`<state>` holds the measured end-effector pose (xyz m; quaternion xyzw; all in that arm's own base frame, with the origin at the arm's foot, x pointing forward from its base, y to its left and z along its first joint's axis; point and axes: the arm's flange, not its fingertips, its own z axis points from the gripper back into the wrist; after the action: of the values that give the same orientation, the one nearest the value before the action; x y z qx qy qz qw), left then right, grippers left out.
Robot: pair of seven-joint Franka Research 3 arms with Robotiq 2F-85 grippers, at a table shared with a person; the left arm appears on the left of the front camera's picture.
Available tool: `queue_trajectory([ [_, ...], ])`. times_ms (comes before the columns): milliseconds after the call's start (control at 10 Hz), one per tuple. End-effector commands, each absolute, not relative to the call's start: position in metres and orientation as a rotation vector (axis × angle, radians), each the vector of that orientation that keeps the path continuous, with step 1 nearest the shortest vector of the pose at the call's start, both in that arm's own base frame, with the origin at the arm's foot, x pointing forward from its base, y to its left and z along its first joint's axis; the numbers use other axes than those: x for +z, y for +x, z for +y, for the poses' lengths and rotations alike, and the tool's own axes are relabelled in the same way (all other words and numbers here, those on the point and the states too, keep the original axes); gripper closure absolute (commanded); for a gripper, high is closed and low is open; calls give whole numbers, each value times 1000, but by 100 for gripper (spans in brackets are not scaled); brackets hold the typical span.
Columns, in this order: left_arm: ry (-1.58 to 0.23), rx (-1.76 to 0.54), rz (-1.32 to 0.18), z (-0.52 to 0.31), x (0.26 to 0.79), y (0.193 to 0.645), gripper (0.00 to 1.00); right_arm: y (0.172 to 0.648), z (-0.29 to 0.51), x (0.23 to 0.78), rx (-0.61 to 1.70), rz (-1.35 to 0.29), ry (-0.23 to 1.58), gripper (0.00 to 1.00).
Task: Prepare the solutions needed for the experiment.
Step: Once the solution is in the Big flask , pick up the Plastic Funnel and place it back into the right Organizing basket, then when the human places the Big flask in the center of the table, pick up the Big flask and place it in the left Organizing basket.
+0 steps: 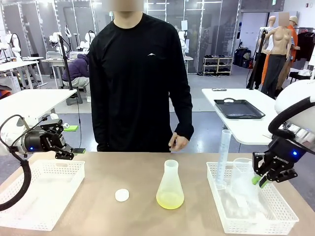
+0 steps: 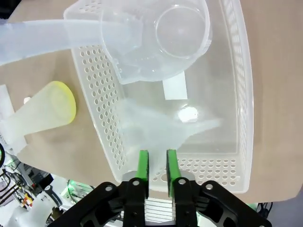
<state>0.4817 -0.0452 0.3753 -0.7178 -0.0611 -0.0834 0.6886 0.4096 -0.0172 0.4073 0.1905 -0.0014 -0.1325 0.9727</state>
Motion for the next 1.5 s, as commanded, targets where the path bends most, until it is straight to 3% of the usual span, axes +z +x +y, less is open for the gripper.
queue_trajectory([
  [0, -1617, -194, -135, -46, 377, 480, 0, 416, -10, 412, -282, 8, 362, 55],
  [100, -1617, -194, -135, -46, 377, 480, 0, 416, -8, 412, -279, 13, 359, 38],
  [200, -1617, -194, -135, -46, 377, 480, 0, 416, -5, 412, -277, 11, 362, 36],
  [300, -1617, -194, -135, -46, 377, 480, 0, 419, 0, 410, -296, -19, 383, 19],
  [1400, -1617, -194, -135, -46, 377, 480, 0, 413, -11, 410, -256, -3, 382, 19],
])
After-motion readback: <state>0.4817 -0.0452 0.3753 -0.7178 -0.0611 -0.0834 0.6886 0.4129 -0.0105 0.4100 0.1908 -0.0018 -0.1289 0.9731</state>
